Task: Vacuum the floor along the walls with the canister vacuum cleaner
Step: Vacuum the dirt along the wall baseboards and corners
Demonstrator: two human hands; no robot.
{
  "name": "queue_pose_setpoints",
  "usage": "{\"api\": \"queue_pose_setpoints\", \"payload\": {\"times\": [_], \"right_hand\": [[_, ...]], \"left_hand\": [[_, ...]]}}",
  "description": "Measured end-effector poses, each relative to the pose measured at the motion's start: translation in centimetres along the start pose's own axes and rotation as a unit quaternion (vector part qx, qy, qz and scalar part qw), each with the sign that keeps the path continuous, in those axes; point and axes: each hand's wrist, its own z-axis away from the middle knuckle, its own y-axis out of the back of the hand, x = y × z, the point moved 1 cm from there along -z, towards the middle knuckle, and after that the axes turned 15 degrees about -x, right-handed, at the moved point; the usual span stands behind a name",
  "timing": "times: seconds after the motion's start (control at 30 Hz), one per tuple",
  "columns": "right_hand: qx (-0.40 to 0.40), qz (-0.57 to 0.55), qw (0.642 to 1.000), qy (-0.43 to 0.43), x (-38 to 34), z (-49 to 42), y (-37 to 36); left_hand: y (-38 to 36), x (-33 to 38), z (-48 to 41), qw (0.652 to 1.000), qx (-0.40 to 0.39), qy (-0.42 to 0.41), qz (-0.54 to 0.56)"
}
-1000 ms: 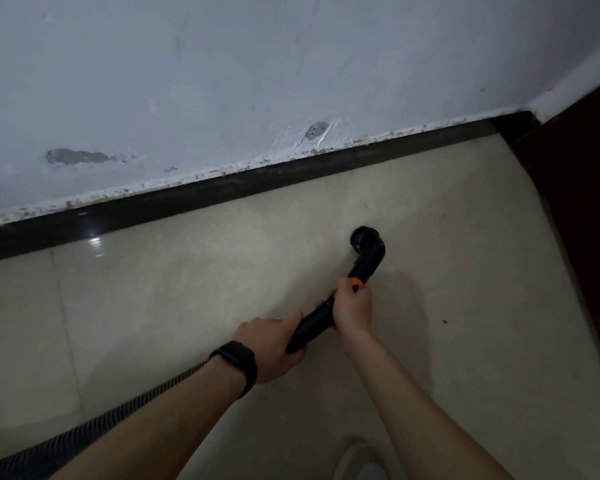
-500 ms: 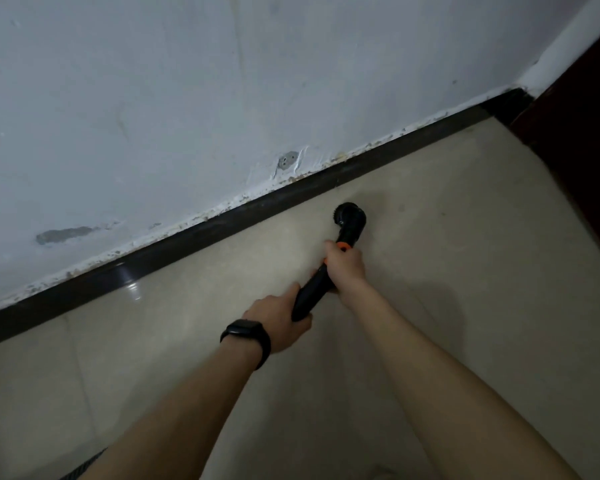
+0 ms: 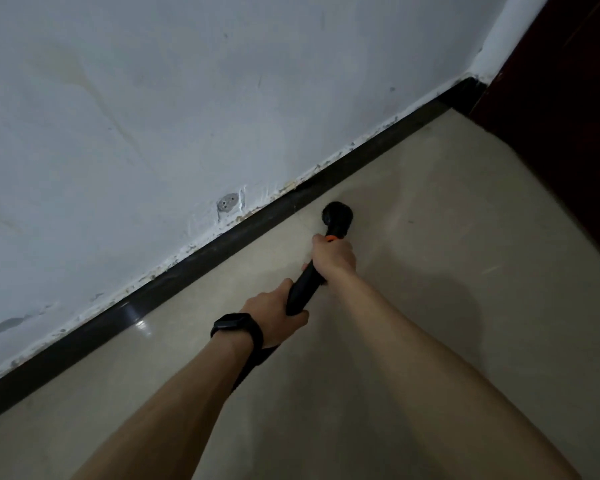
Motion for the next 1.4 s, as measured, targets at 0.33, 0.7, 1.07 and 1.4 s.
{"api": "queue_pose_setpoints", "payload": {"times": [0.33, 0.7, 1.07, 1.4], "right_hand": [[0.070, -0.015, 0.995, -0.062, -0.1, 1.6, 14.7], [-0.027, -0.123, 0.989, -0.078, -5.8, 0.3, 19.1], [0.005, -0.275, 0.961, -0.009, -11.2, -7.9, 24.8], [0.038, -0.278, 0.959, 0.039, -17.4, -16.0, 28.8]], "left_hand": [[-0.2, 13.2, -3.0, 0.992, -0.106, -0.070, -0.014], [4.2, 19.6, -4.9, 0.996, -0.087, 0.021, -0.028], [10.1, 24.7, -13.9, 0.991, -0.027, -0.019, -0.133], [16.2, 28.1, -25.1, 0.990, 0.040, -0.064, -0.122]]}}
